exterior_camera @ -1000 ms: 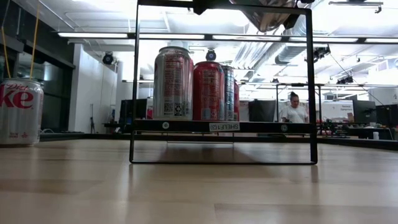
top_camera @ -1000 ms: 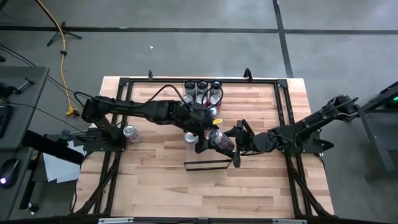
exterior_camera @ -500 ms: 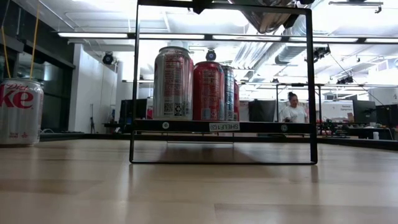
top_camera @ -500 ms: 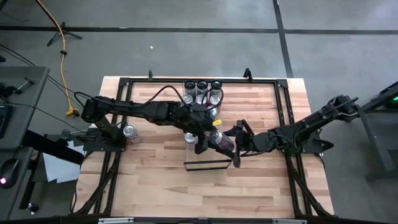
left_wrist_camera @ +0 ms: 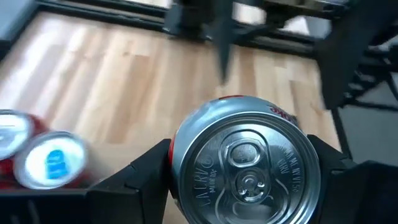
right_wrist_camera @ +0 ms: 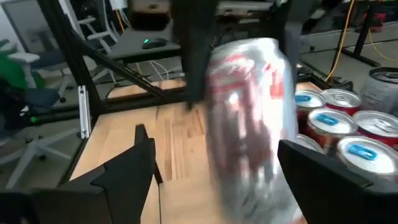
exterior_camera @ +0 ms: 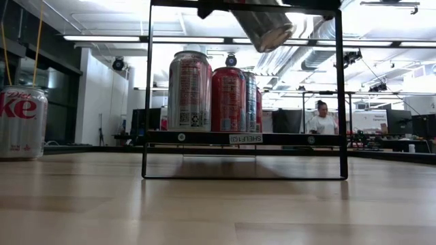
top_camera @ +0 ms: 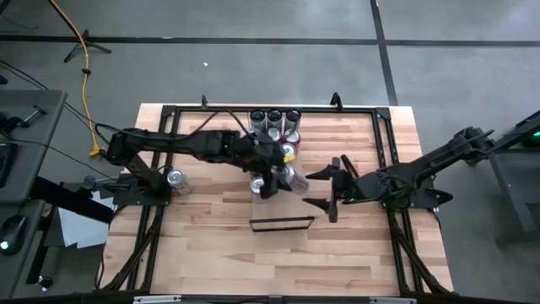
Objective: Place canned beverage on shelf
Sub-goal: Put the right red/silver soda can on the shelf aligned with the other red/silver soda cans
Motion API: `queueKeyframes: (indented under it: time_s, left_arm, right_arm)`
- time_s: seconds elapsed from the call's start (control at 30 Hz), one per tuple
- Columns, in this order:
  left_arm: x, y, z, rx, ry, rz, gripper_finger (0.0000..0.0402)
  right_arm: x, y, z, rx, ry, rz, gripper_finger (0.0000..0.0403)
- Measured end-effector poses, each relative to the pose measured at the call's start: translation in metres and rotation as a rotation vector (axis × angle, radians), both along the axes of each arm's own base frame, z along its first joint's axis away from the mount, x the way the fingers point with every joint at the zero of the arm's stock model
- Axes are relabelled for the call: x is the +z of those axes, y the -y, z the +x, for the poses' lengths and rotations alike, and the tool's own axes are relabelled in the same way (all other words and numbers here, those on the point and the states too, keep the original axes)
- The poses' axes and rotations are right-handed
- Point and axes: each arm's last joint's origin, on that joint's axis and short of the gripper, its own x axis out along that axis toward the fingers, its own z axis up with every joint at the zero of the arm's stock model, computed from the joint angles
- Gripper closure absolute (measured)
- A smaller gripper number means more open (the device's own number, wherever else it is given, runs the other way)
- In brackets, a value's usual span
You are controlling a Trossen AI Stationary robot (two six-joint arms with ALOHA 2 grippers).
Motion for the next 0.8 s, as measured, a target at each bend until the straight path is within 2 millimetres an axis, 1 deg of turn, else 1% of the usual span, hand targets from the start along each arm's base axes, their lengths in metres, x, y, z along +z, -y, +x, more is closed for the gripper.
queueKeyframes:
  time_s: [0.13,0.2,0.3,0.43,0.5,0.63,0.8]
  left_arm:
    - [0.009,-0.008,-0.015,0.070,-0.029,0.028,0.0194]
    - [0.010,-0.009,-0.019,0.106,-0.050,0.001,0.0194]
    - [0.008,-0.008,-0.020,0.116,-0.070,-0.032,0.0194]
    - [0.006,0.003,-0.015,0.082,-0.060,-0.034,0.0194]
    - [-0.003,0.008,-0.011,0.069,-0.103,-0.031,0.0194]
    - [-0.022,0.014,-0.004,0.069,-0.190,-0.015,0.0194]
    - [-0.049,0.014,0.007,0.085,-0.300,0.035,0.0194]
  right_arm:
    - [0.012,0.009,-0.021,-0.033,-0.008,0.014,0.0078]
    - [0.017,0.015,-0.033,-0.065,-0.004,0.038,0.0077]
    - [0.024,0.023,-0.049,-0.122,0.004,0.066,0.0077]
    - [0.030,0.030,-0.063,-0.184,0.033,0.084,0.0077]
    - [0.031,0.033,-0.067,-0.212,0.036,0.082,0.0077]
    - [0.032,0.034,-0.069,-0.244,0.049,0.081,0.0077]
    - [0.030,0.034,-0.066,-0.257,0.041,0.100,0.0077]
